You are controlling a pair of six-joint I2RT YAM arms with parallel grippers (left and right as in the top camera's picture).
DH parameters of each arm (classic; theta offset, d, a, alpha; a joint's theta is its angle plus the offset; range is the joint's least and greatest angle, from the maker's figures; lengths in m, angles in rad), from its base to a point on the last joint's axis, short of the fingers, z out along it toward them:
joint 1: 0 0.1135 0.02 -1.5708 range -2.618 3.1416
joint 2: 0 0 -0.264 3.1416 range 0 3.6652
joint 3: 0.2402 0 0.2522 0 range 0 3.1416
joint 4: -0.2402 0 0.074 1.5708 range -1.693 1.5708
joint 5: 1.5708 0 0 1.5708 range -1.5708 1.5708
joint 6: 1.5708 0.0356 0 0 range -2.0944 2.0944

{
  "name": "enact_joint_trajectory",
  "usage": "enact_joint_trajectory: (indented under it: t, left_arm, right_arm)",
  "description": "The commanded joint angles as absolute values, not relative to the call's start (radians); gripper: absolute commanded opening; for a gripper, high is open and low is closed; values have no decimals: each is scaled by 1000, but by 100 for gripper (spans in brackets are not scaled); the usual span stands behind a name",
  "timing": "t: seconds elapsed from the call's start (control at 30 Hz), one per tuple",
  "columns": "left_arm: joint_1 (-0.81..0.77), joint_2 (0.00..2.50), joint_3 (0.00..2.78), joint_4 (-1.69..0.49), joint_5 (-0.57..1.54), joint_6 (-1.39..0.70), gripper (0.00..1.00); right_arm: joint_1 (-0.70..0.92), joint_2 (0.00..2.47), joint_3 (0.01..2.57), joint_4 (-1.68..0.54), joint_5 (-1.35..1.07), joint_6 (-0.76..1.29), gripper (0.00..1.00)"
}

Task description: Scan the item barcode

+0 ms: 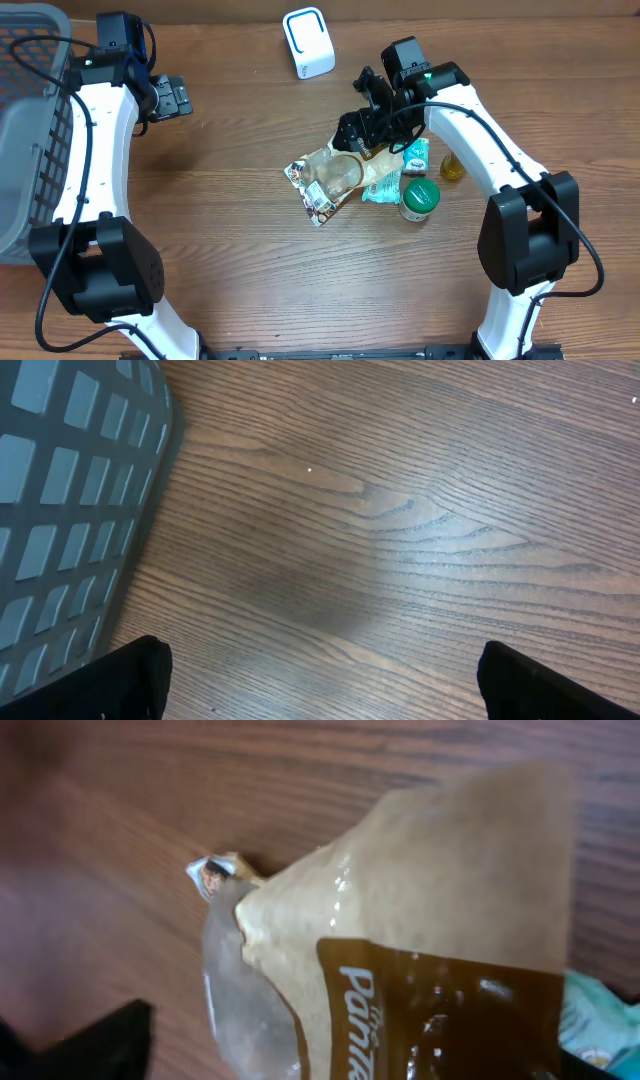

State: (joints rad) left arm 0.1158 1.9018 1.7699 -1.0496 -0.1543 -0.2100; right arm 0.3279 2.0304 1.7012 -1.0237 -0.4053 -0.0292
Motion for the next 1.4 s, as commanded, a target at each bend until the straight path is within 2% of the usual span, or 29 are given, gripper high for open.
enact_joint_trajectory:
  t: [0.0, 0.47, 1.37]
  left_arm:
    - [117, 1880, 1789, -1048, -162, -210, 99]
    - [117, 1880, 1789, -1047, -162, -210, 100]
    - [117, 1880, 1789, -1047, -162, -210, 99]
  right_arm:
    - [332, 2028, 1701, -993, -353, -30, 100]
    - [332, 2028, 1701, -843, -75, 38, 100]
    - [332, 2028, 1701, -842, -76, 38, 100]
